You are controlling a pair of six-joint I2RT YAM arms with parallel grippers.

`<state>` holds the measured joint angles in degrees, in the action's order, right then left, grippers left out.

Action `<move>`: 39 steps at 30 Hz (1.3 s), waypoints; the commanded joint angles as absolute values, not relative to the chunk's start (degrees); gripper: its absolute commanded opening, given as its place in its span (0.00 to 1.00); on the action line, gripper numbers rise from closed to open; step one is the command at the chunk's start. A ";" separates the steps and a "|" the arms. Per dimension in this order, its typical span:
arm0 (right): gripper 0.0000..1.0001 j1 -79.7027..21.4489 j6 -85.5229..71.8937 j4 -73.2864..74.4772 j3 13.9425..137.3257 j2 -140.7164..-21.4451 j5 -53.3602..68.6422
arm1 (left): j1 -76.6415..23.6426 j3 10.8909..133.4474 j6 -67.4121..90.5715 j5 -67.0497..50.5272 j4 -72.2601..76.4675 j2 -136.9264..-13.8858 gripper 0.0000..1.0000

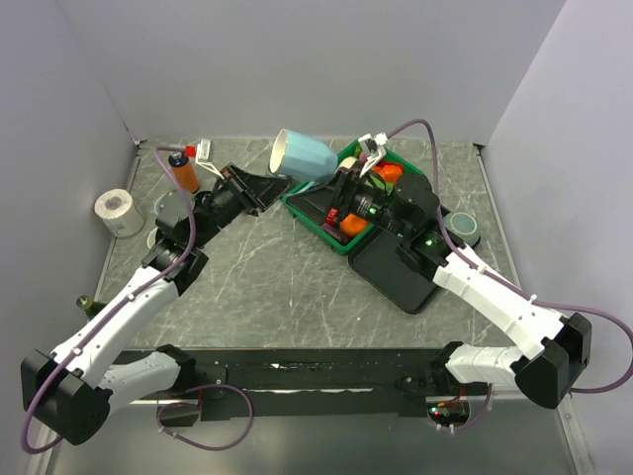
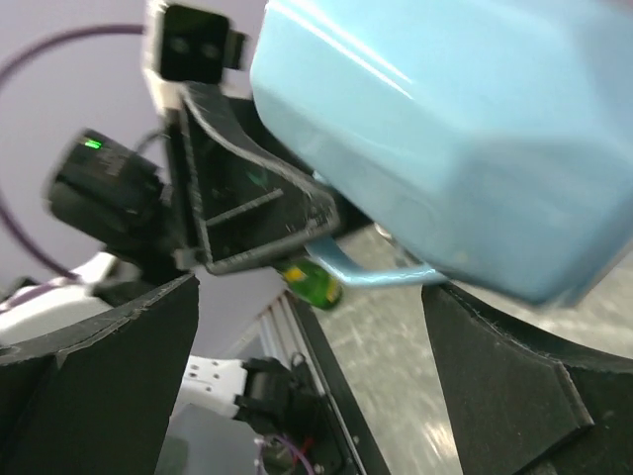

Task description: Turn the mug right side up

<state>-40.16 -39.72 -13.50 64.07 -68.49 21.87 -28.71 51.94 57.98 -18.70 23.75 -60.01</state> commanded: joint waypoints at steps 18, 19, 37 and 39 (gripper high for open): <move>1.00 -31.91 -38.49 6.59 58.54 -63.28 8.61 | -28.56 57.75 32.61 19.15 -19.77 -55.11 0.01; 1.00 -31.38 -38.67 6.85 58.54 -63.37 9.57 | -28.56 56.79 32.69 21.25 -19.86 -55.19 0.01; 1.00 -26.46 -39.64 8.00 56.25 -64.42 13.45 | -28.56 44.92 38.85 37.71 -15.83 -60.56 0.01; 1.00 -25.93 -39.55 8.00 55.90 -64.34 13.80 | -28.56 44.13 39.20 37.88 -14.42 -60.73 0.01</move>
